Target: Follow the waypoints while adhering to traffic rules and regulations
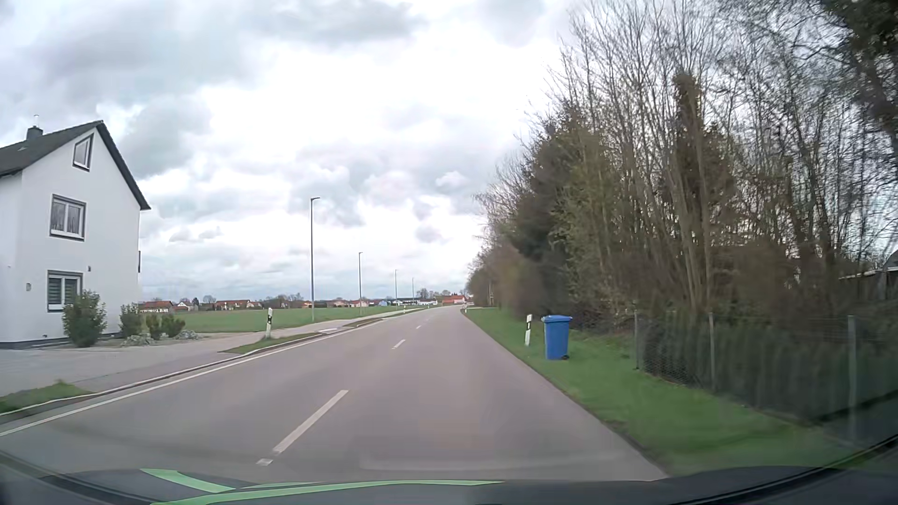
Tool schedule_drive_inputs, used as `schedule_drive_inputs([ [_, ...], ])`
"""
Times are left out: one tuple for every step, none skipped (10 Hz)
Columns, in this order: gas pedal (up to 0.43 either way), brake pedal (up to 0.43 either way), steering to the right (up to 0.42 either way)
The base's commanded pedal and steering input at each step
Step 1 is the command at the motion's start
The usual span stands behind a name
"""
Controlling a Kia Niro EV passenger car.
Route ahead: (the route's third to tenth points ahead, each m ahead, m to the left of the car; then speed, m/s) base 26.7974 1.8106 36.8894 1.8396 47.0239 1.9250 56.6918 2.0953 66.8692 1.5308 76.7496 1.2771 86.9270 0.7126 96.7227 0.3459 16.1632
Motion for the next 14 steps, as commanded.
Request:
schedule_drive_inputs([
  [0.138,0.0,-0.001],
  [0.138,0.0,-0.001],
  [0.138,0.0,-0.001],
  [0.138,0.0,-0.001],
  [0.138,0.0,-0.001],
  [0.138,0.0,-0.001],
  [0.138,0.0,-0.001],
  [0.13,0.0,-0.001],
  [0.13,0.0,-0.001],
  [0.11,0.0,0.0],
  [0.087,0.0,0.0],
  [0.047,0.0,0.0],
  [0.0,0.0,0.0],
  [0.0,0.0,0.0],
])
